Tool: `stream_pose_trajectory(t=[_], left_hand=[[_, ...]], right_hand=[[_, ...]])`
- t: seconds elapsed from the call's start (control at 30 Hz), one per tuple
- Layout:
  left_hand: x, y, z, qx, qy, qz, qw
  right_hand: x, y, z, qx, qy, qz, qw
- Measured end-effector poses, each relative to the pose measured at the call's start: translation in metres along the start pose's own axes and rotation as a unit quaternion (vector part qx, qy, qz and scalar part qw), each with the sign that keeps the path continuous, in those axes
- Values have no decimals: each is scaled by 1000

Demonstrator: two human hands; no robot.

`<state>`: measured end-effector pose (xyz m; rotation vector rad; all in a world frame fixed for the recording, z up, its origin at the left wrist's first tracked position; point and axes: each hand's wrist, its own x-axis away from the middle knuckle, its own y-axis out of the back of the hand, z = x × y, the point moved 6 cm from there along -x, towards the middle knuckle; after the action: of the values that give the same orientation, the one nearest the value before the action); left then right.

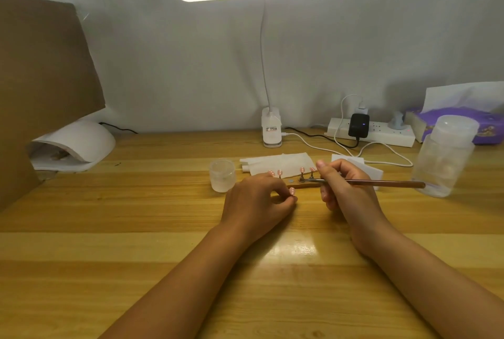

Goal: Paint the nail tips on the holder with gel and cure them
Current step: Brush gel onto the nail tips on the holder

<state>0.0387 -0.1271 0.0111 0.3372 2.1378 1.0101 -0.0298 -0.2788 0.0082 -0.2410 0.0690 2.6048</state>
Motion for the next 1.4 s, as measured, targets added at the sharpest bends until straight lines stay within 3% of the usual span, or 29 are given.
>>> stream_pose_trajectory(t=[0.2, 0.47, 0.57, 0.67, 0.77, 0.83, 0.93, 1.03, 1.17, 1.3, 1.4], left_hand=[[2, 6, -3, -16, -23, -15, 999], [3, 38, -4, -73, -51, -147, 985], [0, 53, 16, -67, 13, -219, 973], [0, 59, 51, -80, 147, -236, 957], [2, 50, 85, -28, 286, -154, 945], [1, 36, 94, -19, 308, -79, 948], [-2, 28, 94, -26, 284, -53, 957], [-3, 38, 84, -6, 237, -126, 963], [-1, 50, 52, -20, 95, -207, 974], [1, 44, 24, -45, -15, -204, 978], [3, 42, 13, -45, -51, -199, 978]], right_hand=[[0, 1, 2, 0, 9, -3, 1000], [-1, 0, 0, 1, 22, 4, 1000], [-1, -1, 0, 12, 33, 10, 999], [-1, -2, -2, 13, 40, 19, 999], [1, -5, -1, 25, 58, 38, 997], [2, -5, 3, 44, 82, 36, 995], [5, -7, 10, 106, 149, 12, 983], [15, -11, 22, 178, 246, -21, 953], [32, -23, 32, 235, 361, -6, 903], [42, -28, 41, 224, 418, 11, 880], [50, -33, 44, 215, 440, 36, 871]])
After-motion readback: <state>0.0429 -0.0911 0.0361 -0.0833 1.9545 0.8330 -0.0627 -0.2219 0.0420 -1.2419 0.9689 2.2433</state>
